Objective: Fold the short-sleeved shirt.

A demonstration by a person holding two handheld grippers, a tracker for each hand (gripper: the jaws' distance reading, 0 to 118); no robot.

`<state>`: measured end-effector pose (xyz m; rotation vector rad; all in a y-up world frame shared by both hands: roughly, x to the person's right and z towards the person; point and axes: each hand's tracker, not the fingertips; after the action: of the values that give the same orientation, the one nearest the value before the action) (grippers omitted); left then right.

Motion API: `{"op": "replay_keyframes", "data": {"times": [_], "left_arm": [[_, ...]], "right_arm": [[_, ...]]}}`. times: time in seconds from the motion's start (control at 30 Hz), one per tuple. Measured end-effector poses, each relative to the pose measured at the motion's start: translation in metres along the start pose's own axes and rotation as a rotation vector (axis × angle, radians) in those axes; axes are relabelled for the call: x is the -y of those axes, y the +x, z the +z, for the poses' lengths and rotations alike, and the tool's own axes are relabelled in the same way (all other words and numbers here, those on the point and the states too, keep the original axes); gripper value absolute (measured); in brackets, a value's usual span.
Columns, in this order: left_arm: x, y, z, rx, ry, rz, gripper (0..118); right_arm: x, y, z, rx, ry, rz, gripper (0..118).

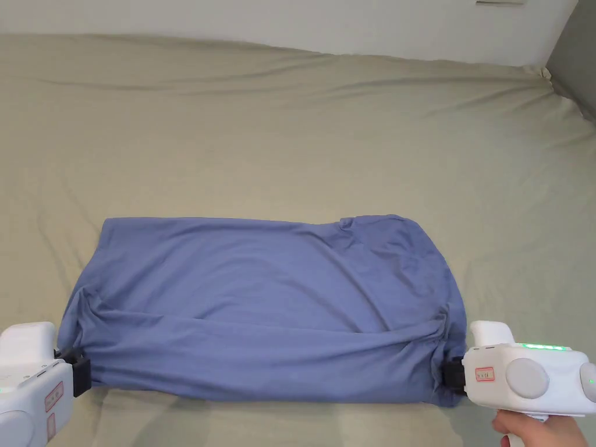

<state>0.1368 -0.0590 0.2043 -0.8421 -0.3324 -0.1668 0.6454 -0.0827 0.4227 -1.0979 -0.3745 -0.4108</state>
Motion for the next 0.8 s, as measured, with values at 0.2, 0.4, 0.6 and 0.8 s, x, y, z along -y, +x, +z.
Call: {"op": "replay_keyframes", "data": {"times": [0.2,0.4,0.6,0.8], "left_arm": [[-0.006,-0.002,0.016,0.007,-0.006,0.007,11],[-0.011,-0.013,0.051,0.047,-0.004,0.001,11],[0.024,-0.032,0.082,0.064,-0.091,0.024,11],[0.087,-0.042,0.072,0.029,-0.226,-0.011,11]], "right_arm": [[0.002,-0.005,0.021,0.122,0.012,0.102,11],[0.014,0.002,0.088,0.084,0.045,0.086,11],[0.057,0.008,0.12,0.07,-0.053,0.069,11],[0.111,0.018,0.09,0.097,-0.168,0.019,11]]}}
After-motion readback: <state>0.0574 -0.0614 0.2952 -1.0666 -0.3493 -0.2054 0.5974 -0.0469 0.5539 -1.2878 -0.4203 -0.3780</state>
